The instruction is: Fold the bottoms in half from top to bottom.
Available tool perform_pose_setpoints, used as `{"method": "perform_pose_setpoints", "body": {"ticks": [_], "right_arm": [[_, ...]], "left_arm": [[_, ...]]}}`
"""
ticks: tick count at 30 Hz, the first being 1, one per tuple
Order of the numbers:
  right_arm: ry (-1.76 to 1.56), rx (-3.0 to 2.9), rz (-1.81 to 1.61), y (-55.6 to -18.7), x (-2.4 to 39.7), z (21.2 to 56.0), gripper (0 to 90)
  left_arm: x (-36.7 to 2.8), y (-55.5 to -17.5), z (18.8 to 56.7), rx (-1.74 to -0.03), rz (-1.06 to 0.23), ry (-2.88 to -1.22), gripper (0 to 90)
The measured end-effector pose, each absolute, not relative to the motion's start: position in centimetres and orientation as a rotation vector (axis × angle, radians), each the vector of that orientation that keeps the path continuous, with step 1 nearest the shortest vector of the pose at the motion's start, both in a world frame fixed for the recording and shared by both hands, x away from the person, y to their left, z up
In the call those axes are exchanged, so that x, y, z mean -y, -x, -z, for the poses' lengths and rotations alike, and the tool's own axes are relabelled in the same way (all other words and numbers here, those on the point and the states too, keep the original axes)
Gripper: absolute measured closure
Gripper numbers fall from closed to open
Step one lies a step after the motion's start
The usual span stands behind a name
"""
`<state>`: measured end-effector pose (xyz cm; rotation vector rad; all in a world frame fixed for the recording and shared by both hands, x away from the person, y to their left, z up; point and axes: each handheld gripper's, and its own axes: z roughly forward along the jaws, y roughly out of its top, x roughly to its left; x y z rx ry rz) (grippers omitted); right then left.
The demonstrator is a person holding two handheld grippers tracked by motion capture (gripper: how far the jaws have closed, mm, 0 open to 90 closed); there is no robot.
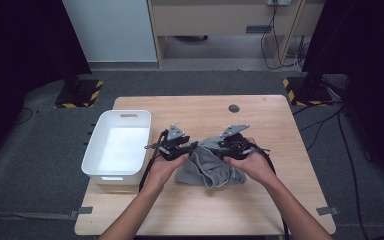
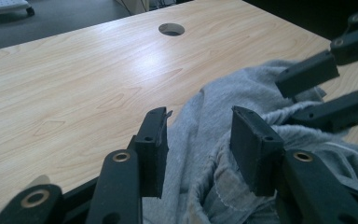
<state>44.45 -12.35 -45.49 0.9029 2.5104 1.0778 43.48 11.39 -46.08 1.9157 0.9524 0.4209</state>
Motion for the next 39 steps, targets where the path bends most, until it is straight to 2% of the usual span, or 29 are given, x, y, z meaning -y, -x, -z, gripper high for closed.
{"method": "perform_pose_setpoints", "body": {"ticks": [7,12,27,39], "right_arm": [[-0.875,-2.555,-1.081,-44.0,12.4,45.8,71.8],[-0.858,-2.574,-1.090,-43.8,12.6,45.7,76.6],[-0.818,-2.581,-1.128,-42.3,12.9,45.6,77.0],[-0.795,-2.580,-1.158,-41.3,13.6,45.2,71.8]], "left_arm": [[-11.5,-43.8,45.7,-0.949,-0.423,-1.912,57.0],[-11.5,-43.5,45.9,-0.939,-0.417,-1.922,57.2],[-11.8,-43.0,45.9,-0.928,-0.412,-1.918,57.2],[-11.2,-43.2,47.3,-0.940,-0.397,-1.954,57.3]]}}
